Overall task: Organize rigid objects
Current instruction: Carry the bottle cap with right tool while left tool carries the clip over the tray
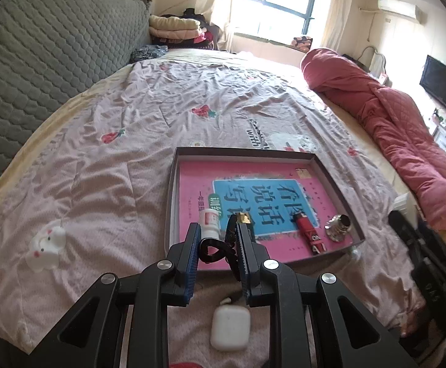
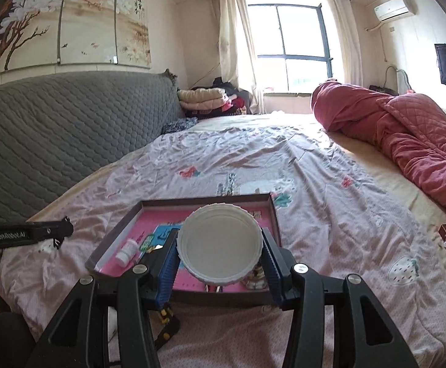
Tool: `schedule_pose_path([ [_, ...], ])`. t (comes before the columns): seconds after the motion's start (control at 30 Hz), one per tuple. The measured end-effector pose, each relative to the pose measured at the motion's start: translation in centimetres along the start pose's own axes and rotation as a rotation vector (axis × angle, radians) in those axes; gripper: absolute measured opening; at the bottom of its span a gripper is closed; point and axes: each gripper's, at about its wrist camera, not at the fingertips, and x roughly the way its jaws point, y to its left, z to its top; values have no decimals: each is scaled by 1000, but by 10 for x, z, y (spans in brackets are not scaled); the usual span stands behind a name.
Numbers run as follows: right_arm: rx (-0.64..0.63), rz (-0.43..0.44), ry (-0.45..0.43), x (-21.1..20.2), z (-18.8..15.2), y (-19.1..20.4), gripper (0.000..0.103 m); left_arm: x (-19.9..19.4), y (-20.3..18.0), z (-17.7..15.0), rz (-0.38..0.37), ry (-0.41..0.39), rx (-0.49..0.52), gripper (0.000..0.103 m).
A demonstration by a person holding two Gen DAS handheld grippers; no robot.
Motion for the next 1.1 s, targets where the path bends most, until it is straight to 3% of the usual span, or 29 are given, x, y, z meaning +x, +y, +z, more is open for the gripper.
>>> schedule_pose_path([
  [0.33,-39,-24,-18,22,7,11,50,46,7,-5,22,58,-18,23],
  [1.1,-69,-17,123,84,-24,6,50,100,23,-19,26,123,-43,23],
])
